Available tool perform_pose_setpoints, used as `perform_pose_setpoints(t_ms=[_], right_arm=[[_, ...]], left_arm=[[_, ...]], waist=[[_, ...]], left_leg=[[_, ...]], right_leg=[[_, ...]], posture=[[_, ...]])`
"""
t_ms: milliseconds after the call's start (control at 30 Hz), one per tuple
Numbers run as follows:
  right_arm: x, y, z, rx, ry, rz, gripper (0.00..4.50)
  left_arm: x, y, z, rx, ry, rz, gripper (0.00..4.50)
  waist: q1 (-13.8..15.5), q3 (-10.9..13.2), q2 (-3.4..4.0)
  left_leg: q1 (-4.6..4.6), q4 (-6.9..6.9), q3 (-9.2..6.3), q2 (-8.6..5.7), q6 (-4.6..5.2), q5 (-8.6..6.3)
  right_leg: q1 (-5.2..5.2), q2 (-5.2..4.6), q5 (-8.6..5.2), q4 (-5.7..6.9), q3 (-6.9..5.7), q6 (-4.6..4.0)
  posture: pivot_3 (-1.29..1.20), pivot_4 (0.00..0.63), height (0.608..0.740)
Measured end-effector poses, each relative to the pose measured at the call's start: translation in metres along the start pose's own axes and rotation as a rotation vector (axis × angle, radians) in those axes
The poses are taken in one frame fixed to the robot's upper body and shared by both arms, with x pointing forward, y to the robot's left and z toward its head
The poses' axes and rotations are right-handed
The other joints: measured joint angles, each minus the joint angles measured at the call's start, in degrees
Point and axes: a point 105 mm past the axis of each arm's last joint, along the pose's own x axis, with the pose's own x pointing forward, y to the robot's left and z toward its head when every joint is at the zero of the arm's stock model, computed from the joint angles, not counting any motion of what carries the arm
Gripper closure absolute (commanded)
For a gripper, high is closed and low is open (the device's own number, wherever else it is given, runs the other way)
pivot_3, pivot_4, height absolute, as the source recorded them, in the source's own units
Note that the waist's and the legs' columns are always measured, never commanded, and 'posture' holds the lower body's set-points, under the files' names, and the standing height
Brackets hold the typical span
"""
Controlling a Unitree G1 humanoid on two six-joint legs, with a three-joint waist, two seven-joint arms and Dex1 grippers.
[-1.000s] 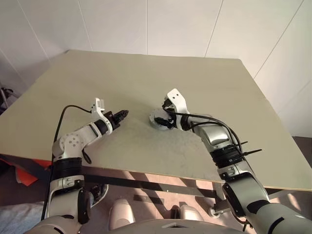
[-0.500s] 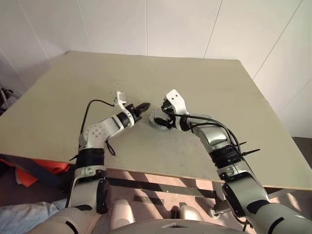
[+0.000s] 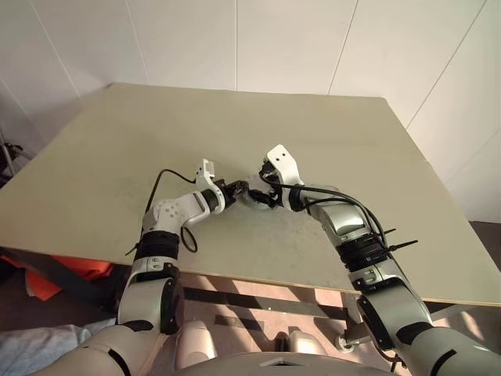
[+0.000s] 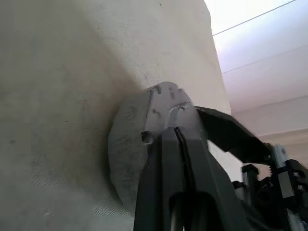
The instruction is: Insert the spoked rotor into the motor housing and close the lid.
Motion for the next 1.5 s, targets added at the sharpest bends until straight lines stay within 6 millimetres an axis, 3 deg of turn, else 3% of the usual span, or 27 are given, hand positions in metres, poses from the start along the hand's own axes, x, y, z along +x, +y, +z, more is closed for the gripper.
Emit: perform_pose_setpoints(t_ms=[33, 100, 333, 600, 733, 867, 1000, 1100, 1200, 1500], right_arm=[[0.000, 0.000, 0.000, 0.006, -0.001, 0.001, 0.58], [-0.001, -0.003, -0.002, 0.015, 0.004, -0.007, 0.05], [-0.011, -0.005, 0.004, 0.006, -0.004, 0.004, 0.05], [-0.062, -0.007, 0.045, 0.026, -0.157, 0.075, 0.05], [-0.073, -0.017, 0.036, 0.211, -0.135, 0.072, 0.05], [-0.072, -0.033, -0.007, 0.523, -0.018, 0.035, 0.05], [-0.070, -0.040, -0.041, 0.731, 0.053, 0.020, 0.05], [-0.067, -0.040, -0.037, 0.822, 0.032, 0.041, 0.05], [-0.058, -0.026, -0.030, 0.875, 0.023, 0.115, 0.05], [-0.034, -0.008, -0.022, 0.897, 0.023, 0.167, 0.05]], left_arm=[[0.000, 0.000, 0.000, 0.000, 0.000, 0.000, 4.50], [0.000, 0.000, 0.000, -0.001, 0.000, -0.001, 4.50], [0.002, -0.004, -0.001, 0.002, 0.002, -0.013, 4.50], [0.004, -0.007, -0.001, 0.017, 0.009, -0.015, 4.50], [0.005, -0.007, -0.002, 0.020, 0.012, -0.013, 4.50], [0.006, -0.007, -0.002, 0.022, 0.014, -0.018, 4.50], [0.007, -0.009, -0.003, 0.024, 0.016, -0.023, 4.50], [0.007, -0.009, -0.002, 0.031, 0.015, -0.018, 4.50], [0.008, -0.010, -0.003, 0.031, 0.017, -0.021, 4.50], [0.008, -0.009, -0.001, 0.048, 0.010, -0.006, 4.50]], waist=[[0.00, 0.00, 0.00], [0.01, 0.00, 0.01], [0.26, 0.01, 0.03], [0.56, 0.03, 0.05], [0.61, 0.03, 0.05], [0.72, 0.03, 0.08], [1.26, 0.05, 0.17], [1.28, 0.04, 0.27], [1.36, 0.04, 0.32], [1.24, 0.04, 0.31]], left_leg=[[0.01, 0.00, 0.00, -0.01, 0.00, 0.00], [-0.01, 0.00, 0.00, 0.00, 0.00, 0.00], [-0.25, -0.03, 0.00, 0.00, -0.01, 0.00], [-0.30, -0.15, 0.00, 0.00, -0.05, 0.03], [-0.26, -0.15, 0.01, -0.02, -0.03, 0.02], [-0.27, -0.14, 0.02, -0.04, -0.08, 0.05], [-0.31, -0.18, 0.03, -0.04, -0.10, 0.06], [-0.25, -0.27, 0.06, -0.03, -0.18, 0.11], [-0.24, -0.35, 0.06, -0.04, -0.23, 0.14], [-0.10, -0.60, 0.06, -0.04, -0.38, 0.23]], right_leg=[[0.01, 0.00, 0.00, 0.00, 0.00, 0.00], [-0.01, 0.00, 0.00, 0.00, 0.00, 0.01], [-0.16, 0.00, 0.02, -0.05, -0.01, -0.02], [-0.24, 0.01, -0.02, -0.10, -0.02, 0.06], [-0.21, -0.01, -0.02, -0.10, 0.00, 0.06], [-0.21, -0.03, -0.02, -0.10, 0.00, 0.05], [-0.27, -0.04, -0.02, -0.10, -0.01, 0.05], [-0.28, -0.03, -0.02, -0.09, 0.00, 0.05], [-0.29, -0.03, -0.02, -0.11, -0.01, 0.06], [-0.30, -0.02, -0.04, -0.14, -0.01, 0.08]], posture=[[0.00, 0.000, 0.740], [0.00, 0.000, 0.740], [0.00, 0.000, 0.740], [0.00, 0.000, 0.740], [0.00, 0.000, 0.740], [0.00, 0.000, 0.740], [0.00, 0.000, 0.740], [0.00, 0.000, 0.740], [0.00, 0.000, 0.740], [0.00, 0.000, 0.740]])
